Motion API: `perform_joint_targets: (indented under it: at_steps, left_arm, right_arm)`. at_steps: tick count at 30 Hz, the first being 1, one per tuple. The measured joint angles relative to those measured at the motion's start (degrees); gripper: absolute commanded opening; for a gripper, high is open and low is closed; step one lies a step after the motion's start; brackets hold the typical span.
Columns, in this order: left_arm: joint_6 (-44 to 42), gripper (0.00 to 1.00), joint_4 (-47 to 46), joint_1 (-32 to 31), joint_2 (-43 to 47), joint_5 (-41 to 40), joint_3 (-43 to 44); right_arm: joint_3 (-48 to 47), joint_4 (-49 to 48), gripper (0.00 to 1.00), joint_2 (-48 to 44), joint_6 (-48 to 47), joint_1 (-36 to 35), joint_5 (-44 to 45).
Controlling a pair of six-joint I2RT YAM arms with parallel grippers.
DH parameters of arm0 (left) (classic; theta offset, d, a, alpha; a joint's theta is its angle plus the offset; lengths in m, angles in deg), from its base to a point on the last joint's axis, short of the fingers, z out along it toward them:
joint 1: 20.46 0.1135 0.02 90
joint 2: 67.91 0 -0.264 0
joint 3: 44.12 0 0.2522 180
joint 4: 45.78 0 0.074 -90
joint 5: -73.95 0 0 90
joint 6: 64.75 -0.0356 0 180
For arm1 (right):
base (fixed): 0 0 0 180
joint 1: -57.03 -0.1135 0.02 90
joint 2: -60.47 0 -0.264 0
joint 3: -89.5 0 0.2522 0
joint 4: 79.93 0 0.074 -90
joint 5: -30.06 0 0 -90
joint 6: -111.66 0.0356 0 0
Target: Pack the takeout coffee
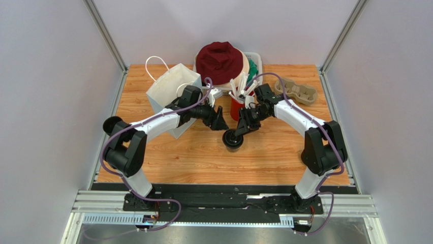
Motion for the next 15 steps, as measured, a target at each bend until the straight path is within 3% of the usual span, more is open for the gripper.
perform_joint_targets:
  at_steps: [15]
  left_arm:
    - [-2.99, 0.69, 2.97, 1.22, -2.21, 1.18, -2.60]
  right_arm:
    - [0.28, -0.04, 0.29, -0.46, -0.39, -0.04, 0.31]
